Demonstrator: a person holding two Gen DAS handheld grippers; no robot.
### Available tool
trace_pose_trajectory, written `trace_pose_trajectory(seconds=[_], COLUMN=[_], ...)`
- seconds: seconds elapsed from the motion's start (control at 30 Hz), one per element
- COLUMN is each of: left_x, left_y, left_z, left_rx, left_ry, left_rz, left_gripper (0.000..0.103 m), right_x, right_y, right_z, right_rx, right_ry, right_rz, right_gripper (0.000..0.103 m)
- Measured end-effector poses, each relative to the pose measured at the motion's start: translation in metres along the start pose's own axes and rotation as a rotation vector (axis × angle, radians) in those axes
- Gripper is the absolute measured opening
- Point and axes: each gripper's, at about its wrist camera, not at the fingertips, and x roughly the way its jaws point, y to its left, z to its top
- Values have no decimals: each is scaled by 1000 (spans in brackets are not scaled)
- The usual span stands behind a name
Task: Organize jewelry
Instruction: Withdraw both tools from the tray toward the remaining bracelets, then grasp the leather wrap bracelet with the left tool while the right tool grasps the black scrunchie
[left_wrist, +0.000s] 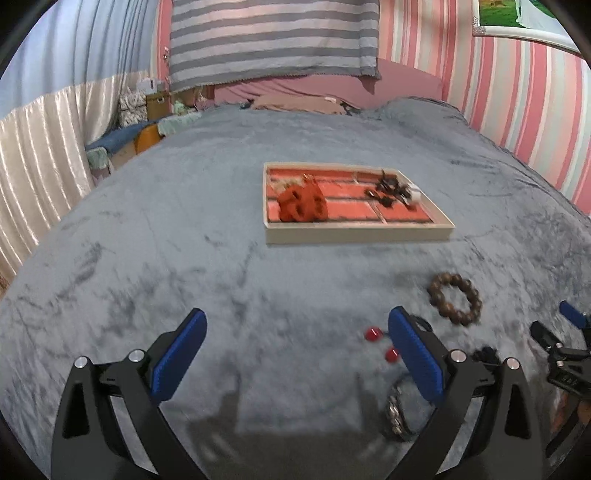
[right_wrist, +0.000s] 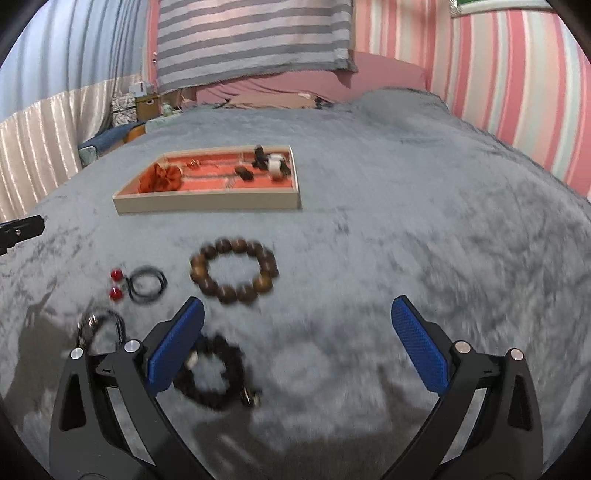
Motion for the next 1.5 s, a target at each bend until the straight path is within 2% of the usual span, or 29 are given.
trace_pose_trajectory(seconds=[0.17, 0.43, 0.97, 1.13, 1.2, 1.27, 1.4, 1.5], left_x=[3, 22, 47, 51, 54, 56, 56, 57], left_y=[-14, -33, -49, -53, -54, -53, -55, -55], left_z=[-23, -55, -73, -72, -73, -73, -74, -73], left_rx=[-5, -2, 31, 46, 47, 46, 51, 49], left_ry=[31, 106, 149, 134, 135, 140, 136, 132], left_rz=[-16, -36, -89, -99, -103, -103, -100, -114], left_gripper=[97, 96, 96, 95, 86, 80, 66, 60], right_x=[0, 8, 33, 45, 49, 49, 51, 51], right_y=[-5, 0, 10, 16, 17, 18, 22, 25], right_z=[-24, -34, -43, -45, -46, -46, -46, -46], right_rx=[34, 26, 25, 6, 0, -4, -17, -22], right_ry=[31, 52, 116, 151, 165, 165, 169, 167], right_rz=[-1, -8, -13, -1, 10, 17, 37, 53], right_gripper=[99, 99, 98, 82, 73, 70, 53, 45])
